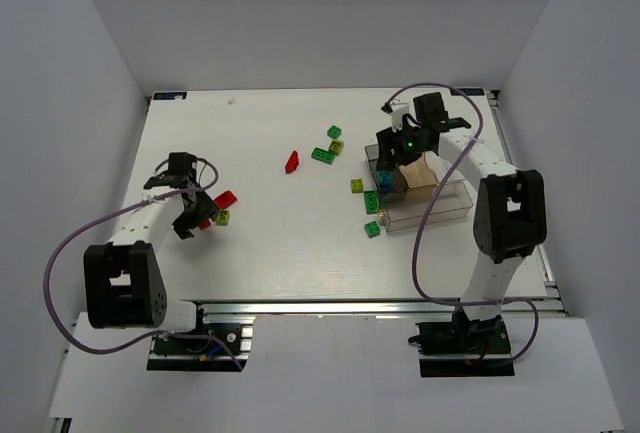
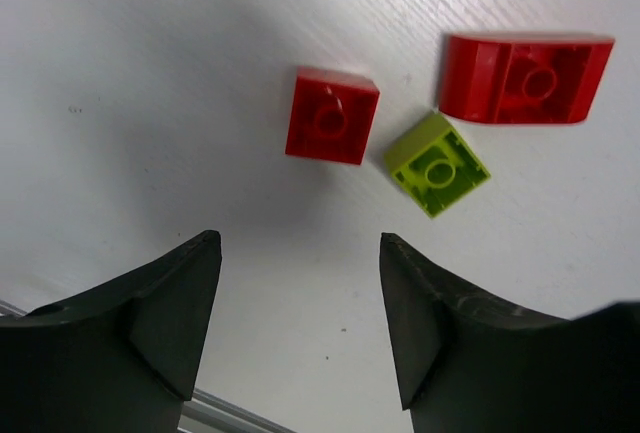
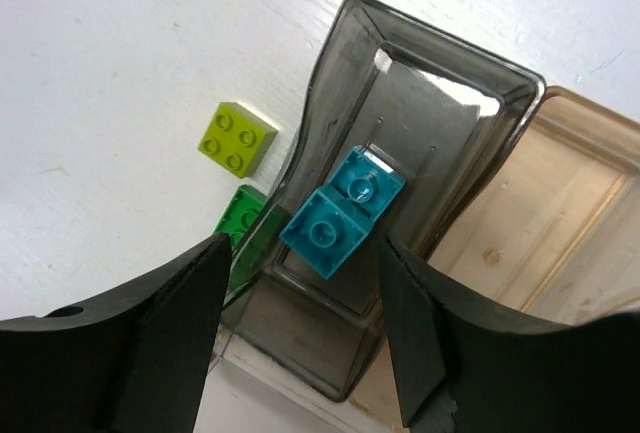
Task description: Sort the legos into containers by color
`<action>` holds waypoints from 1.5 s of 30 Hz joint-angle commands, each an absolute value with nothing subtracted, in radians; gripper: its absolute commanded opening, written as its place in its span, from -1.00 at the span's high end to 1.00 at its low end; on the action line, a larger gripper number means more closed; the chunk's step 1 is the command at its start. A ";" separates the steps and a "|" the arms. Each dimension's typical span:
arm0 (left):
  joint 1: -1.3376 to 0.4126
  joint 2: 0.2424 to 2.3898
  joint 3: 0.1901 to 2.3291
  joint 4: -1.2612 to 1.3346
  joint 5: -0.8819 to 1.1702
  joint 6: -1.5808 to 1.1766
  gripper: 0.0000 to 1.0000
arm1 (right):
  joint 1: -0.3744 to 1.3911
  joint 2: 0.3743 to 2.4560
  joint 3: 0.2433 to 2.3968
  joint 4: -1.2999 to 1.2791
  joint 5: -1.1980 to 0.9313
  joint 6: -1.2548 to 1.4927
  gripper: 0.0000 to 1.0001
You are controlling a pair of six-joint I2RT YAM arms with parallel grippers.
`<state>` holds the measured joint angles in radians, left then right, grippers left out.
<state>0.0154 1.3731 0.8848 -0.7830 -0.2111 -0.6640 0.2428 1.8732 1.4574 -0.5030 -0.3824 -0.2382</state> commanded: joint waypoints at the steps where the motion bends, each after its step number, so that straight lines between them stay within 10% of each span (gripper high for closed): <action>1: 0.061 1.411 0.933 -0.747 -0.187 -0.603 -0.42 | 0.227 1.729 1.433 -0.416 -0.484 -0.236 -0.29; 21: 0.149 1.652 1.019 -0.643 -0.002 -0.522 -0.24 | 0.201 1.628 1.308 -0.383 -0.537 -0.239 -0.25; 36: 0.123 1.569 1.047 -0.646 0.087 -0.494 0.72 | 0.183 1.594 1.309 -0.388 -0.564 -0.229 -0.23; 39: 0.112 1.445 1.065 -0.602 0.254 -0.489 0.85 | 0.167 1.562 1.290 -0.368 -0.590 -0.200 -0.06; 43: 0.049 1.369 1.007 -0.360 0.478 -0.634 0.98 | 0.144 1.517 1.258 -0.313 -0.588 -0.115 0.99; 45: 0.006 1.382 0.996 -0.263 0.576 -0.701 0.99 | 0.129 1.513 1.255 -0.290 -0.575 -0.085 1.00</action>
